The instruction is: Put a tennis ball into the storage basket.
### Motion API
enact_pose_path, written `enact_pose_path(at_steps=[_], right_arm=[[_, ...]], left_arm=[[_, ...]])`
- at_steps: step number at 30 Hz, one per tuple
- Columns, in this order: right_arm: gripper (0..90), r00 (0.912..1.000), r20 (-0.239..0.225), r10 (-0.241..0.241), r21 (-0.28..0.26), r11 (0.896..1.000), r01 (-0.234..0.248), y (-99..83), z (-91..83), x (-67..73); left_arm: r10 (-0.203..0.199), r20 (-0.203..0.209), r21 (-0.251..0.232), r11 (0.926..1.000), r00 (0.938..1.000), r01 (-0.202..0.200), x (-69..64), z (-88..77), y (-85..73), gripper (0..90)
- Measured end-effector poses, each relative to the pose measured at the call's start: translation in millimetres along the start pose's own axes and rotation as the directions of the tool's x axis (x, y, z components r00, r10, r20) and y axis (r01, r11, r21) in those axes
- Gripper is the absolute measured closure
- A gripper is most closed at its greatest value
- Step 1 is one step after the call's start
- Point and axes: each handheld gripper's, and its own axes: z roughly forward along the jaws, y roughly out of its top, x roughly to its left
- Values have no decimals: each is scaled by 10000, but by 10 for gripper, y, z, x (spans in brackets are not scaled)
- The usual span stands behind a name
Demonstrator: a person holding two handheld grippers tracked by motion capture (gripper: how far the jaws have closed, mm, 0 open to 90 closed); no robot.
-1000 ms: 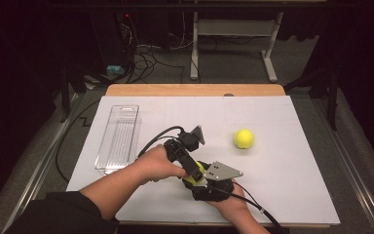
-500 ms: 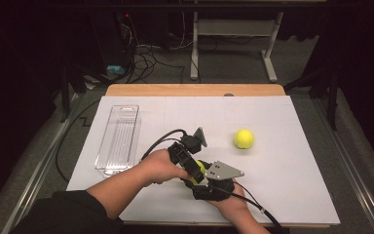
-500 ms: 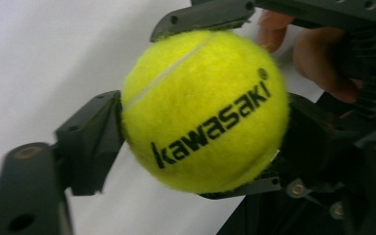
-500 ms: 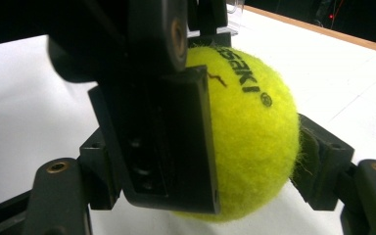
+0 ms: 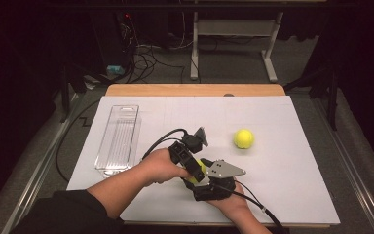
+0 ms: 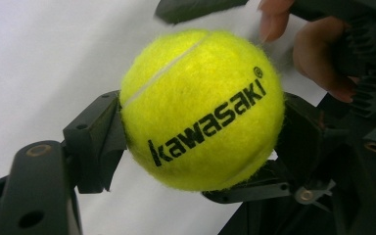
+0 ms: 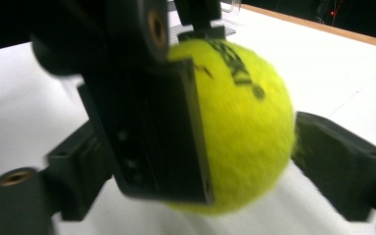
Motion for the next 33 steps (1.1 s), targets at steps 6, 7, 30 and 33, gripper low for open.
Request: enact_pose_path(at_steps=[6, 7, 30, 33], right_arm=[[0, 9997, 257, 45, -9, 10000, -45, -57, -107, -99], [0, 9997, 257, 45, -9, 10000, -45, -57, -107, -99], [0, 9827, 1831, 293, 344, 9988, -362, -392, -763, -618], [1, 9777, 2075, 331, 405, 9983, -424, -466, -880, -682]], left_arm=[[-237, -217, -84, 9997, 9995, 235, 67, -32, -20, 261], [-279, -257, -71, 9996, 9993, 277, 82, -36, -24, 261], [-1476, -993, -494, 9885, 9841, 1432, 528, -393, -243, 258], [-1612, -1247, -561, 9863, 9790, 1553, 587, -455, -290, 258]])
